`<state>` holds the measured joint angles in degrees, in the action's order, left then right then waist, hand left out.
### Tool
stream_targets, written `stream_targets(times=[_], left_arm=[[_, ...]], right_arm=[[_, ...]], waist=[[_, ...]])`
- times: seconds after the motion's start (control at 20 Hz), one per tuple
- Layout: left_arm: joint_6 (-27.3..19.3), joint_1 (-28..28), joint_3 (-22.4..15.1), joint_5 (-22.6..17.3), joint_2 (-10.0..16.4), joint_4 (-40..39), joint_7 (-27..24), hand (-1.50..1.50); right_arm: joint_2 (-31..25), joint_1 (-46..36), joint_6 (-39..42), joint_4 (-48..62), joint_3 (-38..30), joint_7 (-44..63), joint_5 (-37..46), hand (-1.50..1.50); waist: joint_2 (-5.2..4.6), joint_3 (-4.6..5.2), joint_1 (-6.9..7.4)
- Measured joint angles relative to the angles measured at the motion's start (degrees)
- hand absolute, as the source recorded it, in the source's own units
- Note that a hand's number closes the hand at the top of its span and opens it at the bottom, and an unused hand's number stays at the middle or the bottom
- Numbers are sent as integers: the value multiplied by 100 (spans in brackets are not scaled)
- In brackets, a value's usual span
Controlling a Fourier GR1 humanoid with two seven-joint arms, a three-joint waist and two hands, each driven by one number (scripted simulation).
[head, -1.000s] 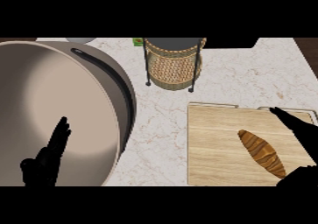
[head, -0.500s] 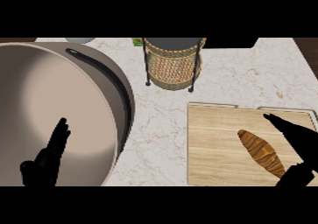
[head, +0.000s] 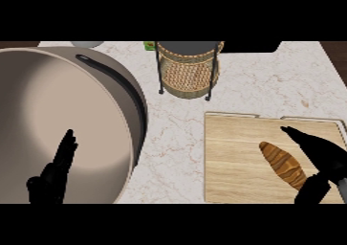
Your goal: Pick the croissant from the tray and place it in the tiered basket
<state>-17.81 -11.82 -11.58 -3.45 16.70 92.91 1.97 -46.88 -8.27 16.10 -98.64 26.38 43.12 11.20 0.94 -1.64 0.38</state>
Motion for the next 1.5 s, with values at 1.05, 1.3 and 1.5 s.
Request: stream_targets(times=[1.05, 1.3, 1.5], left_arm=[[168, -28, 151, 266, -219, 77, 109, 0], [302, 1, 214, 223, -243, 68, 131, 0], [320, 62, 211, 300, -286, 65, 194, 0]], right_arm=[[743, -78, 61, 1035, -41, -666, 577, 150], [795, -201, -209, 1363, 101, -1348, 1198, 150], [1077, -738, -309, 1883, 275, -1594, 1719, 150]], waist=[[19, 38, -6], [25, 53, 10], [7, 53, 60]])
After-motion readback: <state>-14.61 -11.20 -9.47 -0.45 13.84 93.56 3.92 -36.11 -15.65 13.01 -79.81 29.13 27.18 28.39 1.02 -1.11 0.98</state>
